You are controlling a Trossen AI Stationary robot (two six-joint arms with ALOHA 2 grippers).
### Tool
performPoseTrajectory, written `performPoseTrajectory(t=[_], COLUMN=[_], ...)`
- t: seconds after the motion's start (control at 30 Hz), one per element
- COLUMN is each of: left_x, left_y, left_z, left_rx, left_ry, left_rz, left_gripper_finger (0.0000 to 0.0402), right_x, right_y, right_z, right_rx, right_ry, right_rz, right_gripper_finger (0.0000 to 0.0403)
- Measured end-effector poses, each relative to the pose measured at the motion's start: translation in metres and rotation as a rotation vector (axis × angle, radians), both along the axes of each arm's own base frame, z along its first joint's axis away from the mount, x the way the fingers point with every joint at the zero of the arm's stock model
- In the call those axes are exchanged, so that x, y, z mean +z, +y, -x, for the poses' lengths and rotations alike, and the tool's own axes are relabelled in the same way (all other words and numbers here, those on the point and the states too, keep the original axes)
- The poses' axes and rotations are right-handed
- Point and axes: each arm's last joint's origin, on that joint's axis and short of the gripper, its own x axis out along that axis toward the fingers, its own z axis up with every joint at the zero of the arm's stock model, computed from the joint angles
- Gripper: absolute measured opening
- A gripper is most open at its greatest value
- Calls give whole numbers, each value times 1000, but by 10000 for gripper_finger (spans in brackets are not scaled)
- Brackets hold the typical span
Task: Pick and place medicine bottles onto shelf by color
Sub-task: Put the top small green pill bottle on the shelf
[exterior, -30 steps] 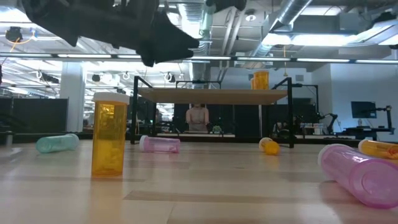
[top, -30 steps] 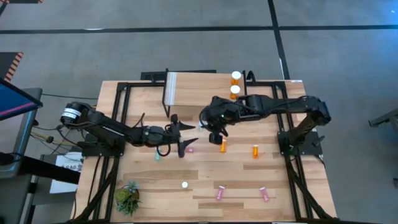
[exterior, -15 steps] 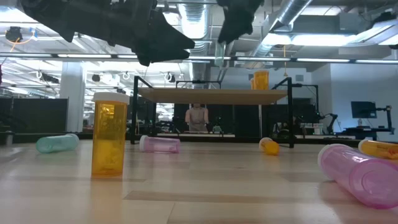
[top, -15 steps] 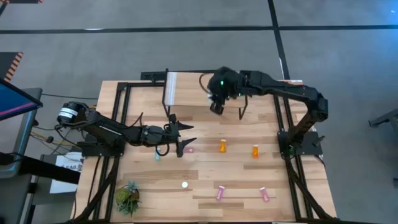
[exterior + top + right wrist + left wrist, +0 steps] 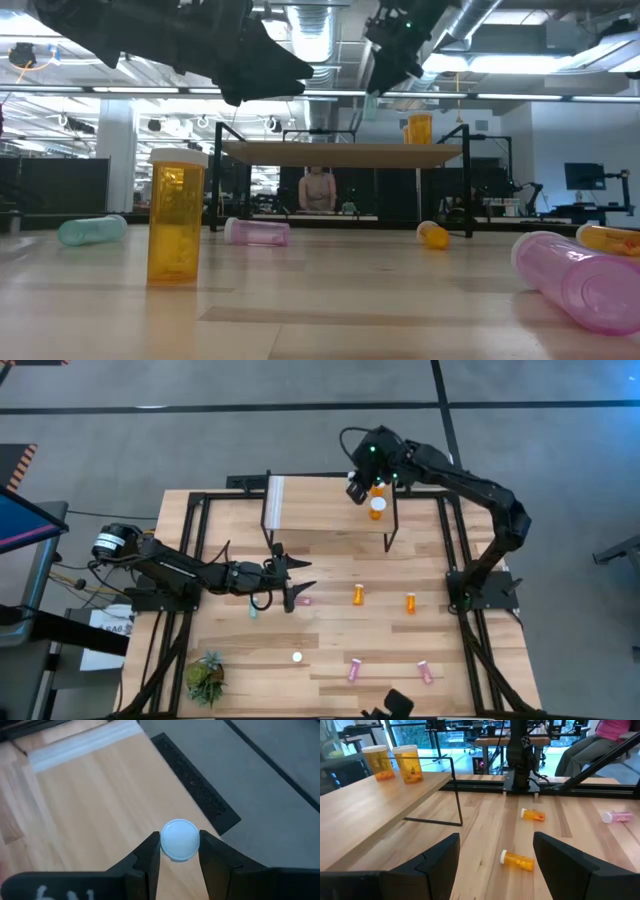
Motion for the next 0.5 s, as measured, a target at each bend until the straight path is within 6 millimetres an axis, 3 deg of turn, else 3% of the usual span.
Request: performPoseTrajectory(t=[0.13, 0.4, 0.5], left_x=[0, -1, -1], left_y=[0, 0, 0], left_z=[0, 0, 0], left_rx=[0, 0, 0], left_ry=[0, 4, 10], left_rz=[0, 3, 3], left_gripper_finger=[242, 242, 242], right_x=[-7, -47, -53], right_y=[-7, -26, -31], right_z=[-4, -22, -22], right_rx=[-5, -12, -24], right_ry=[4, 107, 124], right_rz=[-15, -87, -98], right_gripper_finger=[134, 134, 134])
